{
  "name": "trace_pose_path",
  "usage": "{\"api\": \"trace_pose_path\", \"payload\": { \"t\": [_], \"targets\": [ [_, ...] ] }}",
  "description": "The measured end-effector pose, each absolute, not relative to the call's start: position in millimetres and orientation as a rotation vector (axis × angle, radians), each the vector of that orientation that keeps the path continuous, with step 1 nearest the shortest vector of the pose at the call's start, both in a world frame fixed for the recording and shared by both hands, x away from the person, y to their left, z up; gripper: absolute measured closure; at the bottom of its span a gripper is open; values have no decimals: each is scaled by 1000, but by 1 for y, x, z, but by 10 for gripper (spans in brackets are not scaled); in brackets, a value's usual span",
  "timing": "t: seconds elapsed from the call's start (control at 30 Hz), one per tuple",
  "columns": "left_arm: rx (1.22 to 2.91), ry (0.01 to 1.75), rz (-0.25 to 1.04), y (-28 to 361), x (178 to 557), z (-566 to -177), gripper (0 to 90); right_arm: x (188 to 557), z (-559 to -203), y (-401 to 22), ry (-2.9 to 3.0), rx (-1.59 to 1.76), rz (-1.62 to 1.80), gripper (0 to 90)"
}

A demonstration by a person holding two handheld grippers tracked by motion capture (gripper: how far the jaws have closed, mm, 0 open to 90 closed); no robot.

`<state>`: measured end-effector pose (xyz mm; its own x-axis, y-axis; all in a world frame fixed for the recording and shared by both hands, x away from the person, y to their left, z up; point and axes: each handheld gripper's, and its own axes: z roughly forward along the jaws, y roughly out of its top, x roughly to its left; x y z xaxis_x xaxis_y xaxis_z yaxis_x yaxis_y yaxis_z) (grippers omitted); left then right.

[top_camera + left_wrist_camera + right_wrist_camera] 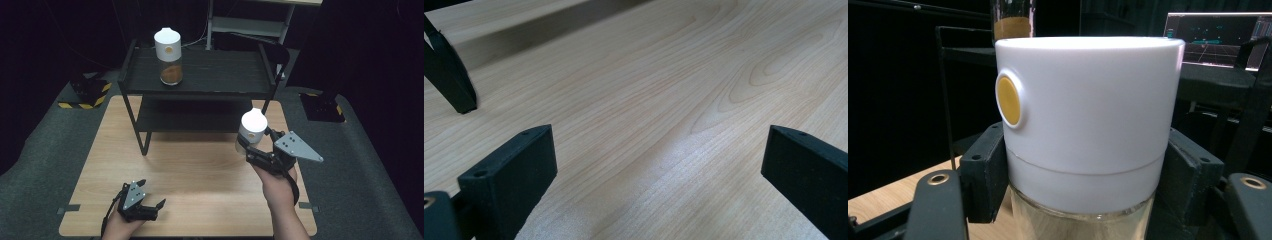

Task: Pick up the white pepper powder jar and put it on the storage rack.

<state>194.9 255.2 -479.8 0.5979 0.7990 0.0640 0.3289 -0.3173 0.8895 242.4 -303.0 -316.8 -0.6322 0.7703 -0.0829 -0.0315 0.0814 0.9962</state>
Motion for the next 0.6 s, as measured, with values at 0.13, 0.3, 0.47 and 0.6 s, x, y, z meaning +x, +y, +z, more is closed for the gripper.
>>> {"api": "trace_pose_path", "payload": {
  "t": [0.13, 0.3, 0.47, 0.6],
  "targets": [
    [1897, 904, 635, 256, 195, -480, 16, 245, -310, -301, 1731, 736, 1617, 305],
    [1895, 904, 630, 256, 195, -480, 16, 250, -302, -300, 1728, 753, 1626, 305],
    [1893, 903, 624, 257, 196, -480, 16, 254, -296, -299, 1726, 751, 1611, 305],
    [1893, 902, 623, 257, 196, -480, 16, 257, -291, -298, 1730, 751, 1611, 305]
  ]
}}
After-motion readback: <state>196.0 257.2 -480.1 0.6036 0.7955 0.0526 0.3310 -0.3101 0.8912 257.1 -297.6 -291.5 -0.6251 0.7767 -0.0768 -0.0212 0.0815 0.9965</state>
